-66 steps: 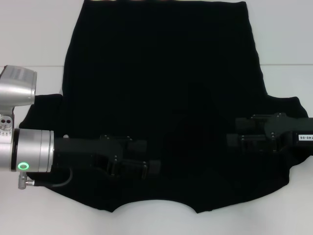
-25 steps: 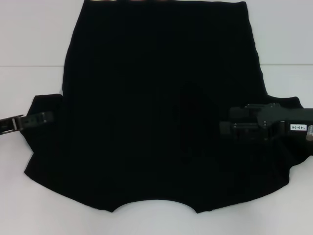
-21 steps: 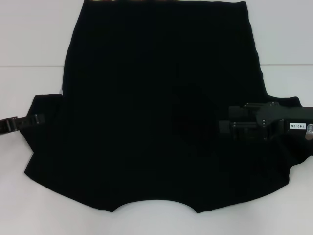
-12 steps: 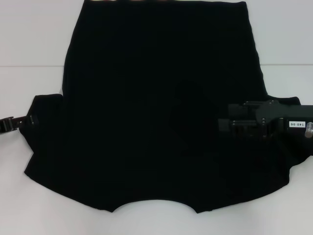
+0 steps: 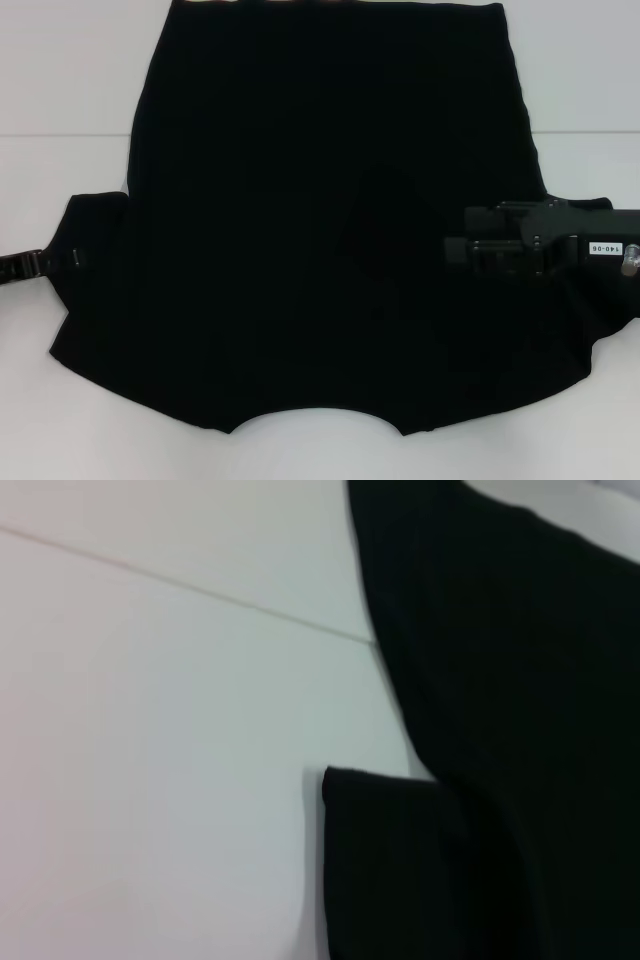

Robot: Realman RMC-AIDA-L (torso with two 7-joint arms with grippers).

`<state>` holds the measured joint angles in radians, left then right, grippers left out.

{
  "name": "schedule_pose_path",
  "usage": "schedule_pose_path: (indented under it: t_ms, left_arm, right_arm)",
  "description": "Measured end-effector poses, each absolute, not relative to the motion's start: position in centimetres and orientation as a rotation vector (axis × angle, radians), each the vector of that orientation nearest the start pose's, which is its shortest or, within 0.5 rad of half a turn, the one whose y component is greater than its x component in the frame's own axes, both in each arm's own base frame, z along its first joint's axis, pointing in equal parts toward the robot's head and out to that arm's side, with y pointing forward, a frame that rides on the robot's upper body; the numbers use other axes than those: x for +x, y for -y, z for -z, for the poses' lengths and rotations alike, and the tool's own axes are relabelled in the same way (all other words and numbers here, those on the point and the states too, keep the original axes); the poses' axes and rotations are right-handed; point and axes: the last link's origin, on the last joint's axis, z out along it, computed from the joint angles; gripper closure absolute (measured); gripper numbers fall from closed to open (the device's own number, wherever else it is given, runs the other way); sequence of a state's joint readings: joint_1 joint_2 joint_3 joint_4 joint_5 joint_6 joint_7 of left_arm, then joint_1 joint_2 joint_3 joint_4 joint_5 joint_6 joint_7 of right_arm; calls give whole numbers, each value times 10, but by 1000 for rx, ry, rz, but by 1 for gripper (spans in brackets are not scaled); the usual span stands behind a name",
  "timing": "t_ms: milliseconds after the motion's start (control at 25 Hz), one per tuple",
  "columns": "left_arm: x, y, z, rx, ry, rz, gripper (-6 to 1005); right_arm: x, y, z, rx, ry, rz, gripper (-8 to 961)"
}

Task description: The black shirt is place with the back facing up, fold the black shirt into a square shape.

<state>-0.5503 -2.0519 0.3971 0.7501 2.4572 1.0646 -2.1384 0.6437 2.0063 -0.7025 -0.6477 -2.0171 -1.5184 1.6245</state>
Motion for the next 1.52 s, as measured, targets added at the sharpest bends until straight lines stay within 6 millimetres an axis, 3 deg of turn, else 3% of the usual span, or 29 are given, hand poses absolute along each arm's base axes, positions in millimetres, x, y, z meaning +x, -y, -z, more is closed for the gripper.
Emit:
schedule_pose_path:
  t_ms: [1120, 1360, 1520]
  left_arm:
    - [-361, -373, -58, -1883, 1478, 265, 163]
    - [-361, -375, -58, -1874, 1482, 252, 342]
    - [-361, -377, -59, -1869, 1471, 247, 619]
  right_arm:
    - [242, -371, -26, -2697, -797, -652, 178]
    - [241, -372, -27, -2689, -795, -658, 177]
    - [242, -372, -28, -2685, -795, -660, 178]
